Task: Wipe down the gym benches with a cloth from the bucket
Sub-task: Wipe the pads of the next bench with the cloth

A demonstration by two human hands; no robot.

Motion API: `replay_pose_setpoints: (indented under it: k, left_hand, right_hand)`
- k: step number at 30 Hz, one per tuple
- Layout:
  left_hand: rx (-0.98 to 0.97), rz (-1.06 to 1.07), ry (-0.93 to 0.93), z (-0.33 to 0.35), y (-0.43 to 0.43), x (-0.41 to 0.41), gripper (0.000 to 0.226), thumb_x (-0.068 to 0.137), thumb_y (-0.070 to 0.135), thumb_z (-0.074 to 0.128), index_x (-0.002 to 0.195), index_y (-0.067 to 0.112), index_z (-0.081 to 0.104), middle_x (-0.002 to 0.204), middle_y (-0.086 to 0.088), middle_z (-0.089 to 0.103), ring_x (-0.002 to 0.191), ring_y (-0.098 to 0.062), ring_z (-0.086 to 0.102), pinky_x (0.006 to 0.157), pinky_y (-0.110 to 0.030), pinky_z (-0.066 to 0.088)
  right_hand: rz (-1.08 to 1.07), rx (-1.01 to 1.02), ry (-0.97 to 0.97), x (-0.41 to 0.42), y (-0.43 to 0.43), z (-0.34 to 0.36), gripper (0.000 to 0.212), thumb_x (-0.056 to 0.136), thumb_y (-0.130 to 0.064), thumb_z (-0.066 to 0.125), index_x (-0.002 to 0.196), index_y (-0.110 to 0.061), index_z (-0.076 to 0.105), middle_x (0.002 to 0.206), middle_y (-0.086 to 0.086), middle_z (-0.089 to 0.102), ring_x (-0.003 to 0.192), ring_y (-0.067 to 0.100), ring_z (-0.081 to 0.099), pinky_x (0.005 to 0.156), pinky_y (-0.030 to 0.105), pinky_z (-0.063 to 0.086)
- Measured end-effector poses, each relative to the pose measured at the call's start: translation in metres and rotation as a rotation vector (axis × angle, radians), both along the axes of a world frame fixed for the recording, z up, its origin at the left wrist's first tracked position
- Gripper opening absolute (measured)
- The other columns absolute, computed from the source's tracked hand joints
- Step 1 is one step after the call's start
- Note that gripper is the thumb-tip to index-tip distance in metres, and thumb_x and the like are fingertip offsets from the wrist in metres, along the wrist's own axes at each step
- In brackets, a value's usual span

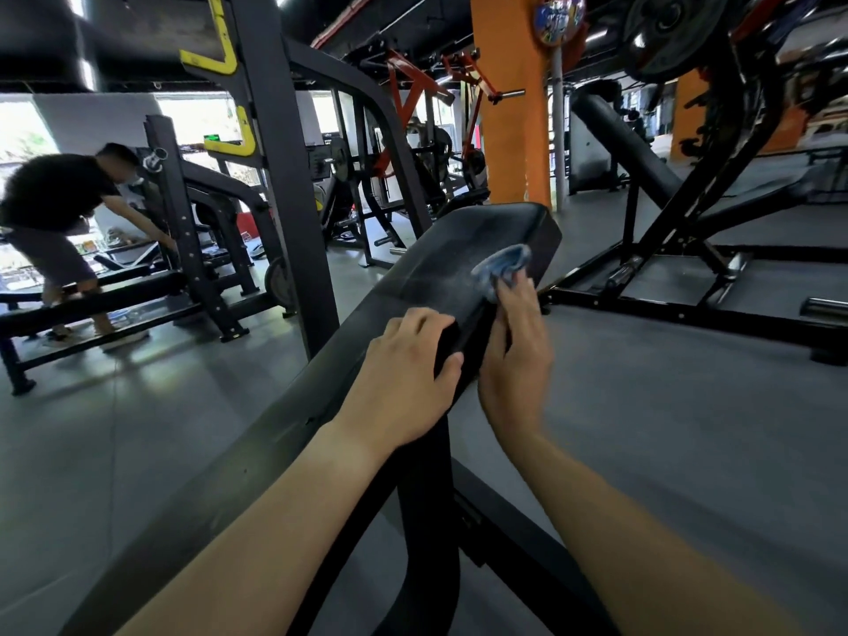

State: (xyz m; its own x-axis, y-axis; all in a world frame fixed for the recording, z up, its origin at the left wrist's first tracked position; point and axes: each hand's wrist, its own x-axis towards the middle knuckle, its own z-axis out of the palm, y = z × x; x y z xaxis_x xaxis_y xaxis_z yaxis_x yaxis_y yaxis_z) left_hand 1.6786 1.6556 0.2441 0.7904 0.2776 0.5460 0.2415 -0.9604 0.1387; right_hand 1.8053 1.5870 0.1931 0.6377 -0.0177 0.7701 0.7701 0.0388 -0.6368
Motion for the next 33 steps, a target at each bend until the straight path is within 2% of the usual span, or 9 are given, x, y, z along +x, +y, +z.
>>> replay_pose_setpoints:
  k: [3,6,9,13,17,20,24,30,33]
  left_hand:
    - [-0.022,0.042,0.000,-0.007,-0.004,-0.019,0.042,0.102,0.043,0.051,0.140,0.026,0.047,0.141,0.006,0.044,0.126,-0.017,0.045,0.105,-0.041,0.043]
    - [-0.031,0.080,0.009,-0.017,-0.008,-0.032,0.046,0.102,0.044,0.052,0.144,0.025,0.045,0.144,0.004,0.043,0.129,-0.018,0.044,0.105,-0.037,0.041]
    - [-0.035,0.105,-0.009,-0.026,-0.008,-0.042,0.052,0.101,0.045,0.052,0.148,0.026,0.044,0.146,0.006,0.043,0.131,-0.017,0.044,0.107,-0.037,0.041]
    - [-0.061,0.108,-0.061,-0.035,-0.008,-0.048,0.053,0.100,0.040,0.056,0.150,0.027,0.045,0.150,0.007,0.045,0.136,-0.016,0.043,0.111,-0.037,0.039]
    - [-0.109,0.102,-0.119,-0.039,-0.011,-0.045,0.053,0.099,0.033,0.060,0.150,0.025,0.048,0.151,0.007,0.048,0.138,-0.015,0.042,0.111,-0.033,0.035]
    - [-0.150,0.083,-0.179,-0.040,-0.010,-0.044,0.049,0.096,0.031,0.065,0.144,0.025,0.054,0.141,0.009,0.056,0.129,-0.014,0.049,0.106,-0.032,0.038]
    - [-0.162,0.062,-0.202,-0.039,0.000,-0.046,0.047,0.092,0.036,0.069,0.137,0.027,0.059,0.134,0.010,0.061,0.123,-0.014,0.054,0.107,-0.037,0.043]
    - [-0.192,0.002,-0.202,-0.042,0.009,-0.051,0.047,0.094,0.041,0.068,0.139,0.027,0.059,0.145,0.011,0.056,0.132,-0.012,0.050,0.112,-0.041,0.040]
    - [-0.196,-0.016,-0.190,-0.042,0.014,-0.055,0.048,0.095,0.042,0.067,0.140,0.027,0.059,0.149,0.010,0.054,0.134,-0.014,0.049,0.113,-0.041,0.040]
  right_hand:
    - [0.032,-0.243,-0.219,-0.012,-0.016,-0.027,0.058,0.096,0.007,0.049,0.150,-0.016,0.048,0.163,-0.002,0.032,0.154,0.014,0.021,0.119,0.022,0.026]
    - [-0.016,-0.410,-0.304,-0.005,-0.030,-0.018,0.065,0.093,0.013,0.051,0.150,-0.016,0.047,0.164,-0.002,0.032,0.154,0.016,0.020,0.113,0.025,0.035]
    - [-0.071,-0.480,-0.234,0.006,-0.034,0.018,0.051,0.101,0.004,0.045,0.148,-0.016,0.050,0.161,-0.004,0.036,0.154,0.016,0.020,0.112,0.037,0.041]
    - [-0.083,-0.468,-0.122,0.008,-0.025,0.045,0.039,0.107,-0.006,0.040,0.141,-0.012,0.058,0.156,0.000,0.045,0.153,0.021,0.024,0.117,0.041,0.037]
    - [-0.056,-0.582,-0.297,-0.023,-0.022,0.020,0.037,0.103,-0.004,0.044,0.134,-0.010,0.062,0.148,0.002,0.054,0.151,0.020,0.028,0.118,0.039,0.035]
    - [0.039,-0.702,-0.471,-0.035,-0.035,0.008,0.039,0.100,-0.004,0.049,0.136,-0.013,0.061,0.148,0.000,0.054,0.150,0.018,0.030,0.121,0.035,0.031]
    - [0.019,-0.871,-0.676,-0.013,-0.043,0.029,0.043,0.094,0.000,0.056,0.135,-0.011,0.062,0.145,0.002,0.057,0.146,0.021,0.038,0.118,0.027,0.029]
    - [-0.109,-1.055,-0.338,0.000,-0.005,0.088,0.042,0.104,-0.012,0.039,0.140,-0.022,0.058,0.156,0.005,0.044,0.141,0.026,0.043,0.104,0.040,0.041]
    - [-0.092,-1.128,-0.426,-0.017,0.000,0.091,0.047,0.100,-0.006,0.040,0.138,-0.024,0.059,0.154,-0.001,0.046,0.143,0.022,0.039,0.108,0.035,0.035]
